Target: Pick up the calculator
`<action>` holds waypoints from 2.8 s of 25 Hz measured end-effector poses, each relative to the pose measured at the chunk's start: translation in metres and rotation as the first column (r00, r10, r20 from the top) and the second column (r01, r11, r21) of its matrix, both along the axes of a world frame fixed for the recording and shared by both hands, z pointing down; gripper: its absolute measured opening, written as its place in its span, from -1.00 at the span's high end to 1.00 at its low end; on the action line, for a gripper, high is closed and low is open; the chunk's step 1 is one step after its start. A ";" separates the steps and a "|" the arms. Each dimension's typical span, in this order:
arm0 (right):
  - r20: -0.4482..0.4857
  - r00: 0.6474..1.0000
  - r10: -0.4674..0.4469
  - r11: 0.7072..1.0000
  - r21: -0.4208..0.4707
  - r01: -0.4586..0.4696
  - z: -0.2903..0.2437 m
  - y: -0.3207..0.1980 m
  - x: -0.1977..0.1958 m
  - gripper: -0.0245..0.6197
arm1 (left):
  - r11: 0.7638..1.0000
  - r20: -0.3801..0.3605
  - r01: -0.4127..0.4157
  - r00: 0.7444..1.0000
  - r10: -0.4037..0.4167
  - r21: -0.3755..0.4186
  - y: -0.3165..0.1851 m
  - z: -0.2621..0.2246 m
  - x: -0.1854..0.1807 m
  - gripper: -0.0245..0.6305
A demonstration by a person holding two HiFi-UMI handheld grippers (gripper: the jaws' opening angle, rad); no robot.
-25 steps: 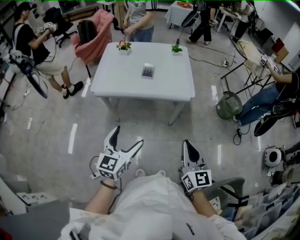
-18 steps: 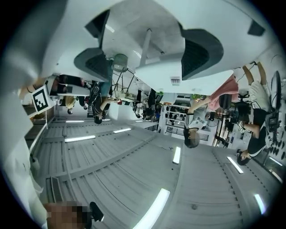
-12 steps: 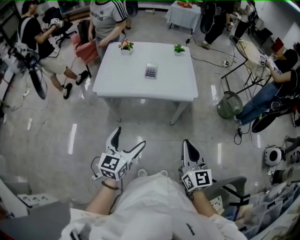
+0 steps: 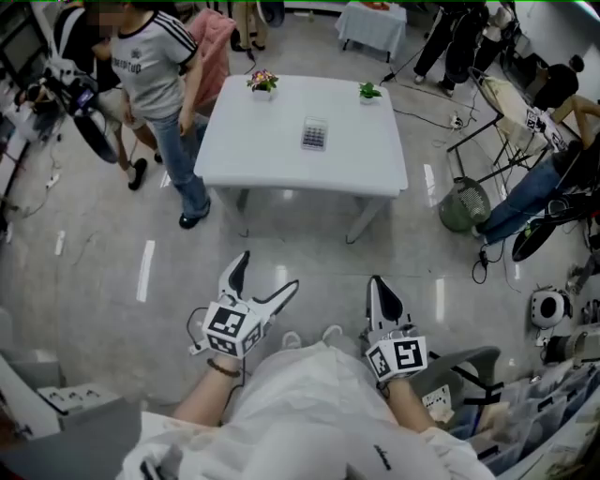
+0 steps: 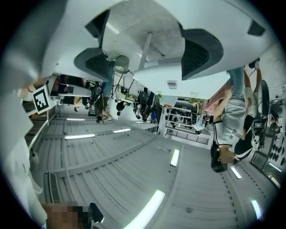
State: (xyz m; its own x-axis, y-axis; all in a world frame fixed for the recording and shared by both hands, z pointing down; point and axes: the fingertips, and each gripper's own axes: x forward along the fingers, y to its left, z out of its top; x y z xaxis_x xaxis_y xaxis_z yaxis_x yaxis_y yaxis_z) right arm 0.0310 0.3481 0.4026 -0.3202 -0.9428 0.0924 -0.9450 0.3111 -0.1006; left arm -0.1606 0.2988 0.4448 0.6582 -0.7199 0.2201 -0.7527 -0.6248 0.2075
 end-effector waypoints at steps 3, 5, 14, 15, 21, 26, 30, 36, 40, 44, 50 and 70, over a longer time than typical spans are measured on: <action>-0.010 1.000 -0.004 1.000 -0.007 0.004 -0.002 -0.006 -0.006 0.87 | 1.000 -0.004 -0.005 1.000 0.005 -0.014 -0.005 0.002 -0.004 -0.56; -0.019 1.000 -0.008 1.000 -0.012 0.008 -0.004 -0.011 -0.009 0.87 | 1.000 -0.010 -0.008 1.000 0.008 -0.017 -0.009 0.002 -0.005 -0.56; -0.029 0.998 -0.054 0.999 0.003 0.054 -0.005 -0.035 -0.020 0.87 | 1.000 -0.018 0.013 1.000 -0.014 -0.006 -0.028 0.001 -0.008 -0.56; -0.028 0.998 -0.057 0.998 0.007 0.058 -0.004 -0.038 -0.020 0.87 | 1.000 -0.015 0.018 1.000 -0.018 -0.003 -0.031 0.000 -0.008 -0.56; -0.008 0.998 -0.064 0.998 0.015 0.064 0.003 -0.061 -0.010 0.87 | 0.999 0.002 0.024 1.000 -0.024 -0.021 -0.051 0.011 0.006 -0.56; 0.005 0.998 -0.062 0.998 0.007 0.061 0.014 -0.097 0.002 0.87 | 0.999 0.019 0.019 1.000 -0.018 -0.039 -0.089 0.023 0.022 -0.56; 0.009 0.998 -0.059 0.998 0.003 0.059 0.013 -0.134 0.017 0.87 | 0.999 0.025 0.013 1.000 -0.011 -0.049 -0.125 0.025 0.041 -0.56; 0.020 0.997 -0.073 0.997 0.000 0.073 0.011 -0.191 0.042 0.87 | 0.998 0.035 0.037 0.999 -0.036 -0.045 -0.183 0.022 0.066 -0.56; 0.027 0.995 -0.091 0.996 -0.007 0.091 0.010 -0.227 0.057 0.87 | 0.995 0.066 0.081 0.995 -0.077 -0.050 -0.218 0.021 0.078 -0.56; 0.029 0.993 -0.113 0.993 -0.011 0.114 0.010 -0.259 0.071 0.87 | 0.992 0.096 0.114 0.990 -0.108 -0.058 -0.247 0.022 0.092 -0.56; 0.037 0.989 -0.146 0.989 -0.026 0.147 0.017 -0.295 0.093 0.87 | 0.985 0.111 0.154 0.983 -0.145 -0.072 -0.278 0.023 0.113 -0.56; 0.025 0.977 -0.212 0.973 -0.087 0.214 0.038 -0.353 0.090 0.87 | 0.977 0.136 0.197 0.973 -0.185 -0.085 -0.334 0.036 0.141 -0.55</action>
State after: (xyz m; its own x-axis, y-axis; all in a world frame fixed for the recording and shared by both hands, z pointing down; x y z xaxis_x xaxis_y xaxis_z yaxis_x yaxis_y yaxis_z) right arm 0.1209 -0.0051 0.4405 -0.5150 -0.8411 0.1655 -0.8560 0.4944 -0.1510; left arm -0.0195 -0.0352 0.4807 0.4732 -0.8006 0.3675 -0.8800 -0.4487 0.1557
